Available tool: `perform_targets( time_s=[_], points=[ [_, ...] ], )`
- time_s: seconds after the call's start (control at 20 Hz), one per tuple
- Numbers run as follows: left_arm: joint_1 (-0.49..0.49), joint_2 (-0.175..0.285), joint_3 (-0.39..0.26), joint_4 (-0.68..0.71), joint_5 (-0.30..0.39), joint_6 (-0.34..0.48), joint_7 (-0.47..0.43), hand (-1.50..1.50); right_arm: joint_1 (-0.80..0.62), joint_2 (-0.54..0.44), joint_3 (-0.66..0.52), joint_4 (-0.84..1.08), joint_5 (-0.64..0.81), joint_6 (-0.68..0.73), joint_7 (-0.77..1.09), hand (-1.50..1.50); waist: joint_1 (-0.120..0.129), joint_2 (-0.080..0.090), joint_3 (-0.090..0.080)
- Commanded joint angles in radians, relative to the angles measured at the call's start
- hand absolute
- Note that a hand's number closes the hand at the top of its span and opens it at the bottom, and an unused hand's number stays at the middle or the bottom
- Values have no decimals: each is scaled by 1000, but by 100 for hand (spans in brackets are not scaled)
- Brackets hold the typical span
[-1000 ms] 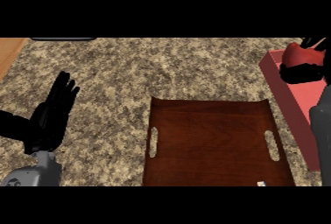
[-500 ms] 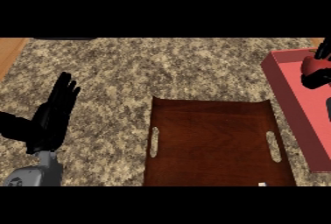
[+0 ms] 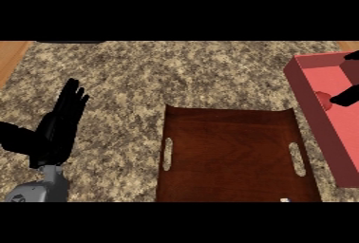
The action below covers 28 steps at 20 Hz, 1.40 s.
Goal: Pick the bell pepper from the tray and place it in the cardboard box
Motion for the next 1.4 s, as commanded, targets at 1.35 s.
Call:
perform_targets(
  time_s=[1.35],
  points=[
    [6,49,67,-26,45,-30,33,0,174,24,-602,-270,-885,-126,-338,-150,-18,-7,-1]
  ],
)
